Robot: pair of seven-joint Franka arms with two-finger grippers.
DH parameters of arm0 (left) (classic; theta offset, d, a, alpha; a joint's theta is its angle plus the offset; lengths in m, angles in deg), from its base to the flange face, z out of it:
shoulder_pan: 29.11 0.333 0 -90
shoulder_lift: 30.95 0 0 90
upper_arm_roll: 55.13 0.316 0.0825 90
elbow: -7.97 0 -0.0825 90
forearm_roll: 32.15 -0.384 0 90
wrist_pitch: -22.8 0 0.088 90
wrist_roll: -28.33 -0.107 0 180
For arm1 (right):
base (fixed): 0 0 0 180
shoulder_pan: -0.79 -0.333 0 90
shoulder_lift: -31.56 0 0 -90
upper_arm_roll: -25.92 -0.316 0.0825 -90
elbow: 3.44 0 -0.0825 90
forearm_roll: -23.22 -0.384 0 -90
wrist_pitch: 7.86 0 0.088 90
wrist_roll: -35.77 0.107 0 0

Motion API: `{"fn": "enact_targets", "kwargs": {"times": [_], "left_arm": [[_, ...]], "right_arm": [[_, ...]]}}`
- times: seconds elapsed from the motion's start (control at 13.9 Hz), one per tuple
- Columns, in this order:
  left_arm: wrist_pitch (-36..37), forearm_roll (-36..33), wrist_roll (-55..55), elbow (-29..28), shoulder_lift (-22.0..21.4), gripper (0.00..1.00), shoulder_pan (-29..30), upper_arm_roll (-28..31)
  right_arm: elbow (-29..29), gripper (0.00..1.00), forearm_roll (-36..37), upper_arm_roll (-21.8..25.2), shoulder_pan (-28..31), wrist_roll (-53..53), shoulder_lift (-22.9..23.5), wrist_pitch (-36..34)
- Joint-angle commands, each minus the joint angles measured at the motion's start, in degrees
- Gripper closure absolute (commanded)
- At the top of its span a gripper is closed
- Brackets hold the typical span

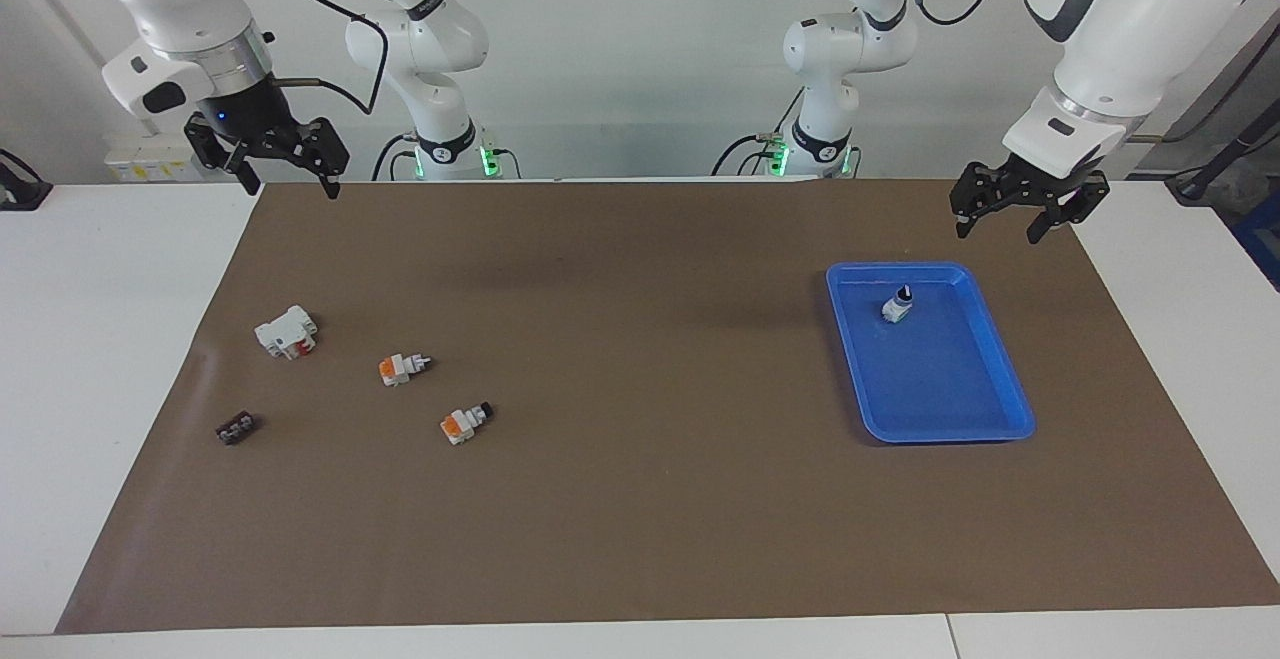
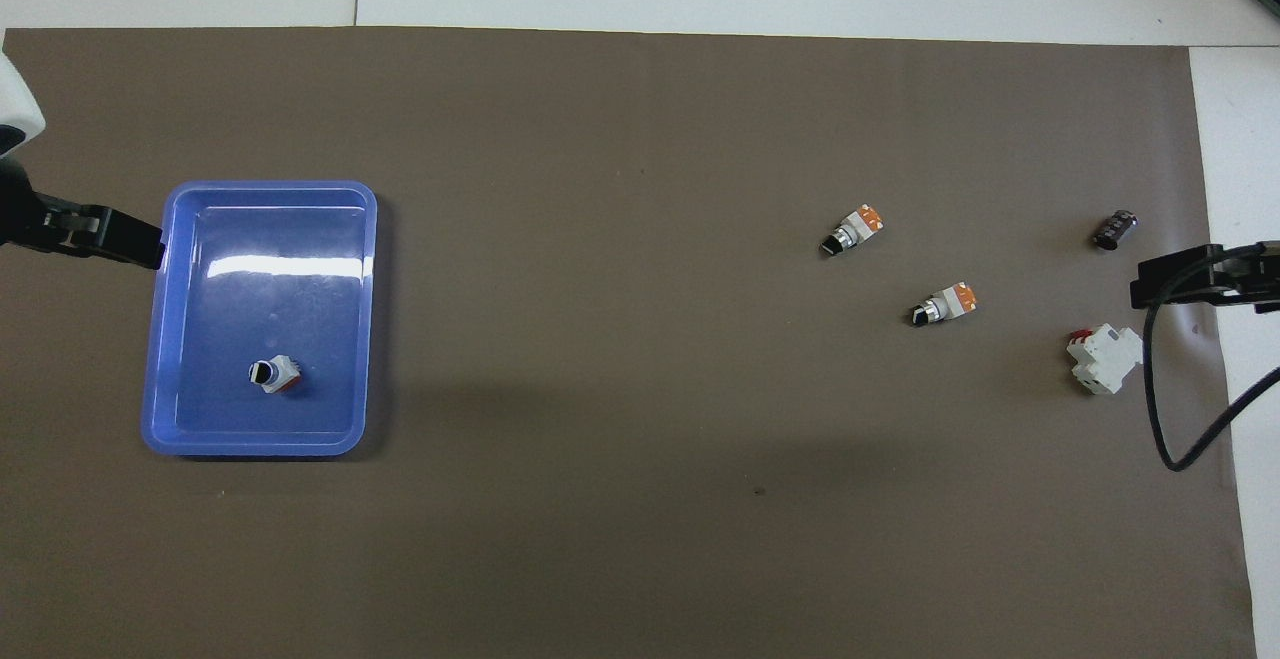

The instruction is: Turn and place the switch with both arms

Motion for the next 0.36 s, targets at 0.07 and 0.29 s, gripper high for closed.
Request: {"fn": "enact_targets", "kwargs": {"times": [0.07, 0.29], "left_arm": [[-1.7, -0.7, 0.5, -1.5, -0.8, 0.11, -0.6, 0.4], [-1.9, -0.7, 0.5, -2.0, -1.1, 0.1, -0.6, 0.4]], "right_arm": [[-1.5, 0.0, 1.1, -0.3, 0.1, 1.4, -1.3, 0.7], [-1.5, 0.0, 1.1, -0.3, 0.1, 1.4, -1.3, 0.7]]}}
